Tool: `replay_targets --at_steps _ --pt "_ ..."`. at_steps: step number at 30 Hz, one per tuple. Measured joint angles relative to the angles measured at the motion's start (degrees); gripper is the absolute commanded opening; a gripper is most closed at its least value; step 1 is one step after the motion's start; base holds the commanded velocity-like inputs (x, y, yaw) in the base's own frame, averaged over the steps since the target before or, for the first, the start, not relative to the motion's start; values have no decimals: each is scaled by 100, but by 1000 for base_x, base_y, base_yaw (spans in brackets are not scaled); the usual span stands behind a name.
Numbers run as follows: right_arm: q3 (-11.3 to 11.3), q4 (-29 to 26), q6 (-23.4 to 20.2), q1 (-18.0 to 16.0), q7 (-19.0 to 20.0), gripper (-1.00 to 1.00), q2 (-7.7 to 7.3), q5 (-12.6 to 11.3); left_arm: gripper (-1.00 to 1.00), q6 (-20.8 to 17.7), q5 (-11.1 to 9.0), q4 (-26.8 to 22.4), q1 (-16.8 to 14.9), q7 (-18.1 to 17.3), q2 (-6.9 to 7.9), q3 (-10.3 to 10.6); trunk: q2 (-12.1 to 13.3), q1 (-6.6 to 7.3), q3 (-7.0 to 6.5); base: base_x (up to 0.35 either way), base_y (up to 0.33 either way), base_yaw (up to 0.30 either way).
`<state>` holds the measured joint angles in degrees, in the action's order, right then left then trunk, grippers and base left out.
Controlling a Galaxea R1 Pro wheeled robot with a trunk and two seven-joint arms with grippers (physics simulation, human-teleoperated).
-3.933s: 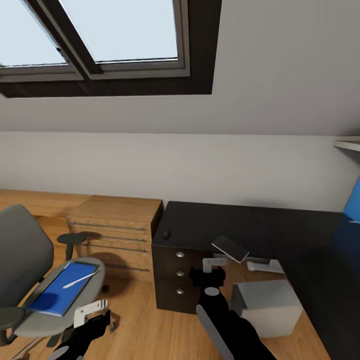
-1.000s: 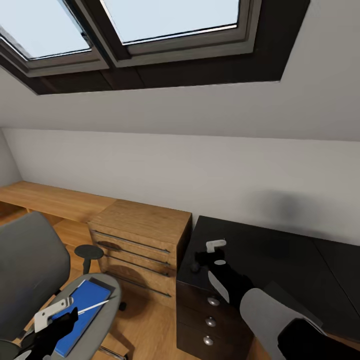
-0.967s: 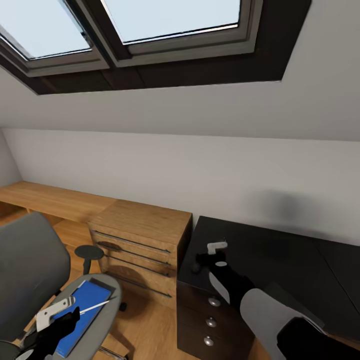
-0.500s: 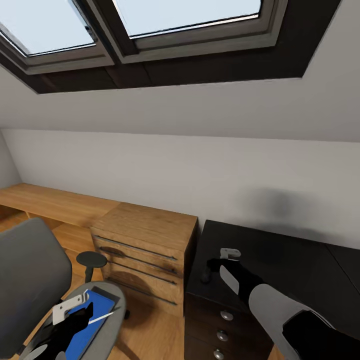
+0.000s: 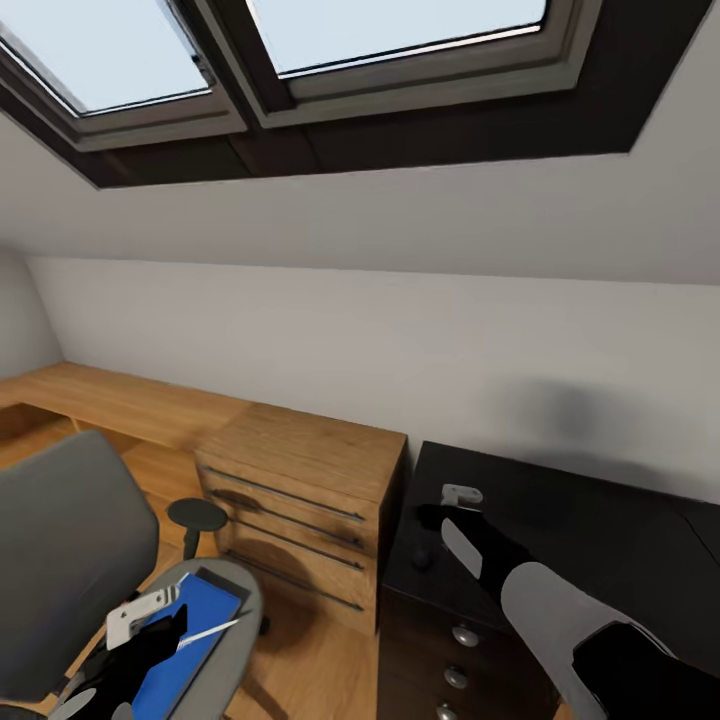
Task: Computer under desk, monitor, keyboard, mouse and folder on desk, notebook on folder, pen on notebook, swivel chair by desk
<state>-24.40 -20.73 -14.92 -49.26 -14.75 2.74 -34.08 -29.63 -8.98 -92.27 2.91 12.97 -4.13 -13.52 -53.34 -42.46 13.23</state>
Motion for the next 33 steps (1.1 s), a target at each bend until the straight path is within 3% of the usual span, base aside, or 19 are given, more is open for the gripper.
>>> replay_targets --at_steps 7,17,33 --pt "-1 4 9 0 0 100 7 -2 100 4 0 0 0 3 -6 15 0 0 0 0 0 248" --pt "-4 7 11 0 10 100 15 -9 100 11 1 -29 0 21 -112 37 0 0 0 0 0 39" --pt "28 202 348 0 -5 100 -24 -5 100 21 1 -35 0 21 -148 36 -641 -351 287 0 0 0"
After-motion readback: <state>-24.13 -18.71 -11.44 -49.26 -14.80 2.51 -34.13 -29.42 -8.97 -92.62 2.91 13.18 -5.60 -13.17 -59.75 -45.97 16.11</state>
